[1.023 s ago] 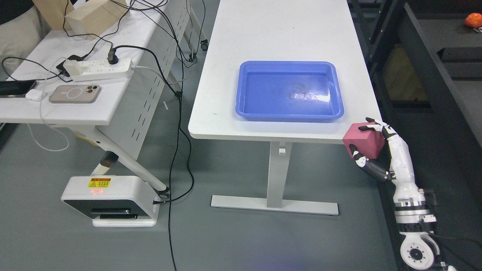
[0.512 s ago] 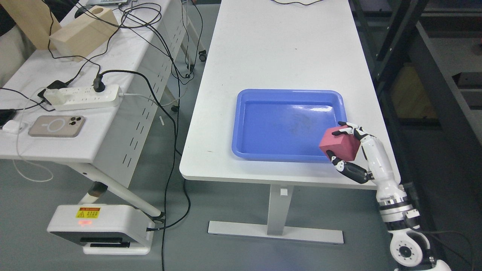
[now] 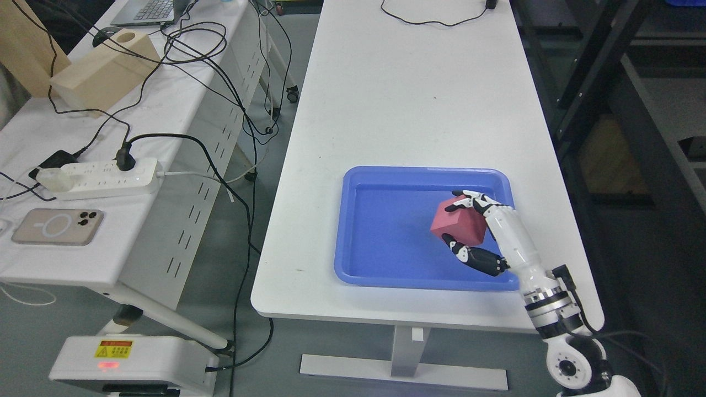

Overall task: Pick pink block from left shelf to tray
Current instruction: 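Lower the pink cube into the blue tray with the right hand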

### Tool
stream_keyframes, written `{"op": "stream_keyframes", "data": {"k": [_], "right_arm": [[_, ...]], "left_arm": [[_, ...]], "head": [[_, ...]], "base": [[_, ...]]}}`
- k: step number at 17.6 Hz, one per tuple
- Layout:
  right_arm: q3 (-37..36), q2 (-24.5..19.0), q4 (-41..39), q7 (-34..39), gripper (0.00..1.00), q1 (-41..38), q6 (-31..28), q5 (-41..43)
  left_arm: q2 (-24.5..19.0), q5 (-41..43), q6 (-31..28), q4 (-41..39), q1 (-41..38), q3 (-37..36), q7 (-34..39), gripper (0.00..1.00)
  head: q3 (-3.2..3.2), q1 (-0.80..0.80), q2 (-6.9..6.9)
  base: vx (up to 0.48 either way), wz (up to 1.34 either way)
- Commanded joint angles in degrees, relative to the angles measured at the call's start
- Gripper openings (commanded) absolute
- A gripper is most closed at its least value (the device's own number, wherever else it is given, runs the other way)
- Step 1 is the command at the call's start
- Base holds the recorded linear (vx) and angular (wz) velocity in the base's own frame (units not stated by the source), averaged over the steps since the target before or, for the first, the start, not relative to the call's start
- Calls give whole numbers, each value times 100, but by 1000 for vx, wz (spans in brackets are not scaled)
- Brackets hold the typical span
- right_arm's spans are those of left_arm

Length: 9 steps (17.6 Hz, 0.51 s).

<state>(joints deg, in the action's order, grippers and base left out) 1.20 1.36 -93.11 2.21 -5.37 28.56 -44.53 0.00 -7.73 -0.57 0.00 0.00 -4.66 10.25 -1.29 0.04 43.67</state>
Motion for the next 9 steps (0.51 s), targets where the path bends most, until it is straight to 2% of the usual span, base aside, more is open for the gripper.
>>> {"op": "stream_keyframes", "data": {"k": [1, 4, 7, 9], "right_arm": [[161, 189, -58, 25, 6, -104, -26, -214], [74, 417, -58, 7, 22, -184, -17, -179], [-23, 462, -66, 7, 43, -184, -70, -152], [-24, 462, -66, 16, 54, -245, -70, -100]], "left_arm": [[-100, 0, 4, -100, 167, 0, 4, 100], [-100, 0, 4, -100, 167, 0, 4, 100], [-100, 0, 4, -100, 167, 0, 4, 100], [-100, 0, 4, -100, 167, 0, 4, 100]], "head": [[0, 0, 0], [0, 0, 0], [0, 0, 0], [0, 0, 0]], "base": [[113, -1], [90, 0], [51, 0], [30, 0]]}}
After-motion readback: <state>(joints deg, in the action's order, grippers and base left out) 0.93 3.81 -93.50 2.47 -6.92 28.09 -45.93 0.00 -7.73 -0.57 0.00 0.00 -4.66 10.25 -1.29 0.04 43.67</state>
